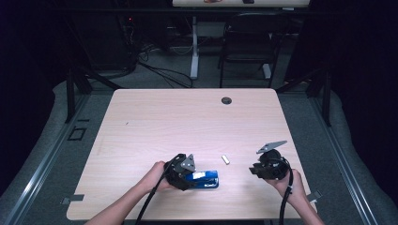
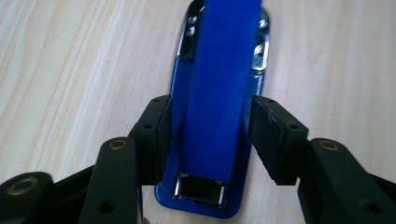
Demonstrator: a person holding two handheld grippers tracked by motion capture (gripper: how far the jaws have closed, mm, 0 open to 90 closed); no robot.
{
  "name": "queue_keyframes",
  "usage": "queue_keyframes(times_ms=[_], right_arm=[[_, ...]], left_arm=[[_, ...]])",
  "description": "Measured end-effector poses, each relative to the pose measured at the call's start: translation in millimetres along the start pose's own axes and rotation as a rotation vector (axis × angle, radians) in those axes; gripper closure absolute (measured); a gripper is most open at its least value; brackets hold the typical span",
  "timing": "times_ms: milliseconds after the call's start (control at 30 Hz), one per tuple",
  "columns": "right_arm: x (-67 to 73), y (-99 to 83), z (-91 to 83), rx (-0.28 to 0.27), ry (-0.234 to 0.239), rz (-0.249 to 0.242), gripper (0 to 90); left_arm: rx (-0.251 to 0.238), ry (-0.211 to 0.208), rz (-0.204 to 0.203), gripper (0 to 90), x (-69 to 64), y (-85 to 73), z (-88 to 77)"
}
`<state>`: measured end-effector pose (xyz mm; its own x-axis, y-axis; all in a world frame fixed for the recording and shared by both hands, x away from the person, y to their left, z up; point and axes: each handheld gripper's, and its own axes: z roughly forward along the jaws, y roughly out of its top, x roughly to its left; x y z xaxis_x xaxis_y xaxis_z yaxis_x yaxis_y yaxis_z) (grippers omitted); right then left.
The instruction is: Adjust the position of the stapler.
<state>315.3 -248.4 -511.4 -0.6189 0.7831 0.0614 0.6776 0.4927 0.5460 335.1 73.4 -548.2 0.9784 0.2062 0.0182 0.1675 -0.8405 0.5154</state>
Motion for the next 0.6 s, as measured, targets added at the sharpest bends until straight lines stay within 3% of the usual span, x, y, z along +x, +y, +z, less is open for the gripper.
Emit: queue_keyframes(times_ms=[100, 167, 333, 467, 600], right_arm=[[0.5, -2.0, 3.2, 0.010, 0.025, -0.006, 80.2], [0.5, -2.8, 4.9, 0.015, 0.042, -0.002, 81.8], [4.8, -0.2, 5.8, 0.008, 0.063, -0.015, 84.5], [12.7, 8.7, 10.2, 0.004, 0.104, -0.023, 86.2], [22.4, 20.9, 21.7, 0.006, 0.115, -0.049, 87.8]], left_arm=[[0.005, 0.026, 0.031, 60.9, -4.6, 1.2, 2.7], [-0.003, 0.014, 0.071, 61.9, -3.0, 0.2, 2.5], [-0.003, -0.009, 0.118, 64.5, 1.4, 1.8, 3.3], [-0.014, -0.033, 0.196, 65.0, 9.7, 7.6, 7.3], [-0.025, -0.066, 0.212, 65.3, 16.0, 10.2, 9.7]])
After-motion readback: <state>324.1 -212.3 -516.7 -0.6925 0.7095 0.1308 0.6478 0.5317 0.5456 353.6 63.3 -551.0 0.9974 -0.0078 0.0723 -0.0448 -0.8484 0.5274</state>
